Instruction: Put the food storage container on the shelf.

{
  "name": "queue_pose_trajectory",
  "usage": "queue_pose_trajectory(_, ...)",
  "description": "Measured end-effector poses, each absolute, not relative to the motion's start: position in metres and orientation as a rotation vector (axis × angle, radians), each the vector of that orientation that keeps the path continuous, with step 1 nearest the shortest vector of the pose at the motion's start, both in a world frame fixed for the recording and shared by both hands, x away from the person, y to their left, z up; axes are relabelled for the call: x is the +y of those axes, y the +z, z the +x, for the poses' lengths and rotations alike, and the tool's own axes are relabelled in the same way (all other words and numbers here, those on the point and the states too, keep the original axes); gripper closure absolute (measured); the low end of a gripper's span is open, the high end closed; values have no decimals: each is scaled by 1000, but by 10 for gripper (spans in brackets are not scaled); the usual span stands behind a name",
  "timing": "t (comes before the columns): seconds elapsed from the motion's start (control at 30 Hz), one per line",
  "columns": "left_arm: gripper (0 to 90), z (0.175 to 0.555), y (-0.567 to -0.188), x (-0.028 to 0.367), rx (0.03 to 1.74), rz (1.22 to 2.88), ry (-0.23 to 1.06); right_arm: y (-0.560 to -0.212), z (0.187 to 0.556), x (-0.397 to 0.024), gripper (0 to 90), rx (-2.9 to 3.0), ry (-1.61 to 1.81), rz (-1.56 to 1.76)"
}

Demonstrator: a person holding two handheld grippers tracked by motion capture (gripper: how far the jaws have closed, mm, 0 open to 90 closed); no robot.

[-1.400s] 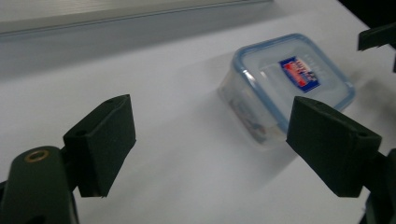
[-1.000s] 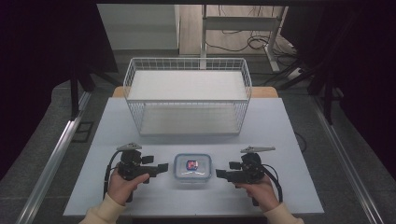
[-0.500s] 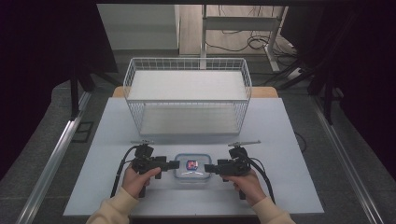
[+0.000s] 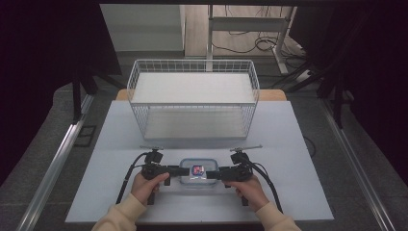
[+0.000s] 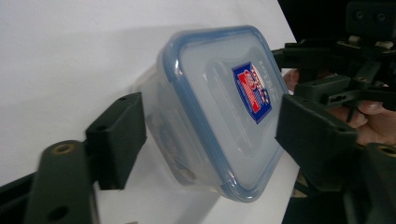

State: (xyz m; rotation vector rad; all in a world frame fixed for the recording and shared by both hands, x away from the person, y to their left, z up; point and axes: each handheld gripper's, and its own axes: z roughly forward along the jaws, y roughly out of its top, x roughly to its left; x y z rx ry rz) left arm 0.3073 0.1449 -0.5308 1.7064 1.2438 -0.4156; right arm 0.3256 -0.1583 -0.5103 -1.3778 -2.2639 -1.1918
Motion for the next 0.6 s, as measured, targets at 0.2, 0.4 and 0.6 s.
queue_pose_trajectory(0.2,295,307,-534,143,1243,1697,-448,-512,325,-159,297,-2235,-1186,-1374)
queue_pose_trajectory(0.4,385,305,-541,149,1277,1641,-502,-514,325,-162,366,-2198,-1171,-1401)
queue_pose_trajectory(0.6,413,305,-541,148,1306,1641,-488,-515,326,-166,405,-2143,-1175,-1420)
